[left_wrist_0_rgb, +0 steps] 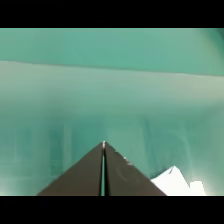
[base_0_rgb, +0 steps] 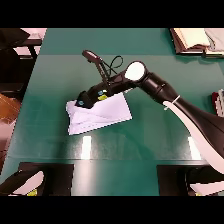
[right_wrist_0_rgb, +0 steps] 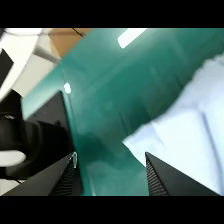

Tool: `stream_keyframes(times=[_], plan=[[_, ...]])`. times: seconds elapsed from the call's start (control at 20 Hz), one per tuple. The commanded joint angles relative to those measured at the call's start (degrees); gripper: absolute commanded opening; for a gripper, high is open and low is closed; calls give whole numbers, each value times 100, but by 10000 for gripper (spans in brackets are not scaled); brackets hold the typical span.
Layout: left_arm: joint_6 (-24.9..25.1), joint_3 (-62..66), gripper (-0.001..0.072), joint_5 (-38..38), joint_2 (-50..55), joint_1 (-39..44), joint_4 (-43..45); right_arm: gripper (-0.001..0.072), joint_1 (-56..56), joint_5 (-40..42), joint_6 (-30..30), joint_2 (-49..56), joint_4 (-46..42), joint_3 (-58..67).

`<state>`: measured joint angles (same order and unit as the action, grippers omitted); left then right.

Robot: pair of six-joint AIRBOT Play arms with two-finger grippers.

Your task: Fold the shirts.

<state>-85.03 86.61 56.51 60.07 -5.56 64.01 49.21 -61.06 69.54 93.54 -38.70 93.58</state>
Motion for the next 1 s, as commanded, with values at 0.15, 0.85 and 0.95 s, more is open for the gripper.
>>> stream_keyframes(times=[0.15,0.85,0.95], plan=[[149,-2,23,341,-103,-114,57,508,-1609,-195,669,-807,-1139,-1720],[942,-3862,395,442,304,-85,-977,541,-2876,219,669,-1187,-295,-2785],[1082,-4044,395,225,570,157,-1043,540,-2874,214,669,-1217,-293,-2785]])
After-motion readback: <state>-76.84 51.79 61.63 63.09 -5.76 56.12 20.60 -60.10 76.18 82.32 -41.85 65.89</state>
